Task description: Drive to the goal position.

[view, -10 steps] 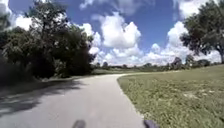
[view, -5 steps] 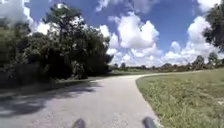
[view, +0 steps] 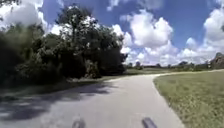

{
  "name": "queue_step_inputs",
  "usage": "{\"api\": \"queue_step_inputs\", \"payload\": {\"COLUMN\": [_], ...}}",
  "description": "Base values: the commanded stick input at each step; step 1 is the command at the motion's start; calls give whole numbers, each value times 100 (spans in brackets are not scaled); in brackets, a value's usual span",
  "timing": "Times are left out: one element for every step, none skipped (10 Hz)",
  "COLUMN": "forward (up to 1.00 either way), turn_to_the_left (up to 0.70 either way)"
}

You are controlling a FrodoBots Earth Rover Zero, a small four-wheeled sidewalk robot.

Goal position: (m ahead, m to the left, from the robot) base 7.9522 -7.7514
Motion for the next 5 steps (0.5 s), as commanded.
{"api": "queue_step_inputs", "payload": {"forward": [70,70,70,70,70], "turn_to_the_left": [0,0,0,0,0]}}
